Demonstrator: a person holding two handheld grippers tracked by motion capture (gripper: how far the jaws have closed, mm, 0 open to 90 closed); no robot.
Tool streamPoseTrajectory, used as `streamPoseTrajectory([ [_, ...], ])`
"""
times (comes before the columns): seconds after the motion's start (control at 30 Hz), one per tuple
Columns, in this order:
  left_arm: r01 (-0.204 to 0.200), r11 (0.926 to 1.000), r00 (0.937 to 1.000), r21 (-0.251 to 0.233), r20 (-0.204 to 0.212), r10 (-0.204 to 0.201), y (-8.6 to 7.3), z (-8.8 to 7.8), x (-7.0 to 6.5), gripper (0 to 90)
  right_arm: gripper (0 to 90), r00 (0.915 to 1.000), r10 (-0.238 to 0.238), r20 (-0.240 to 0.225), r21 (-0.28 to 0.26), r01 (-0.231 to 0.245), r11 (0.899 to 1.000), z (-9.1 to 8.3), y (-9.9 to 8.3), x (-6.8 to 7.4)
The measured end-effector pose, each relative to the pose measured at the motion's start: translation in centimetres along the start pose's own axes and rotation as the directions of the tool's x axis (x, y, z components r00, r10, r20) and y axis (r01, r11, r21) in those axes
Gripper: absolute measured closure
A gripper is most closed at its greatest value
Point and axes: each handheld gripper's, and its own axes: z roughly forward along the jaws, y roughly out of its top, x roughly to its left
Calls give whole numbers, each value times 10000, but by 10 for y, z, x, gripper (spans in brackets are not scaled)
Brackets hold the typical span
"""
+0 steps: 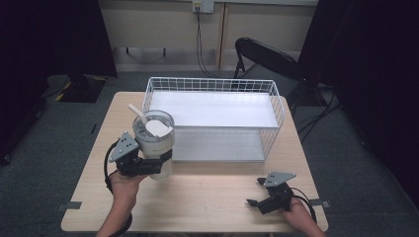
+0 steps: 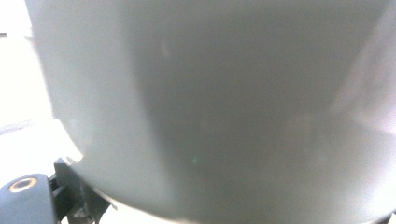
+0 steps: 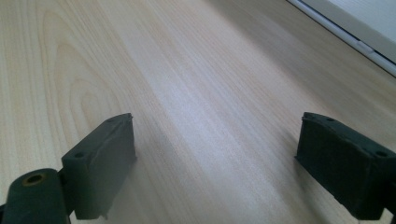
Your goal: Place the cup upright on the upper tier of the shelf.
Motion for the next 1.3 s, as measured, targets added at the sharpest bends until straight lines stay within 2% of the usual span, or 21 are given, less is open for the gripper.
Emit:
streamPoseTrajectory([
  [0.13, 67, 9999, 9998, 98, 172, -68, 10, 4, -3, 85, 109, 10000, 3, -1, 4, -3, 10000, 0, 0, 0],
  [0.37, -74, 10000, 9992, -10, 390, 75, 24, 8, -7, 85, 109, 10000, -1, -1, 2, 1, 10000, 0, 0, 0],
  [0.77, -43, 10000, 9953, -57, 963, 48, 51, 12, -18, 85, 109, 10000, -2, 2, 2, 2, 10000, 0, 0, 0],
  [1.07, -111, 9999, 9939, 57, 1096, 104, 68, 14, -21, 86, 109, 10000, -5, 3, 3, 5, 10000, 0, 0, 0],
  [1.3, -183, 9998, 9925, 35, 1212, 178, 87, 16, -22, 86, 109, 10000, -5, 3, 2, 5, 10000, 0, 0, 0],
])
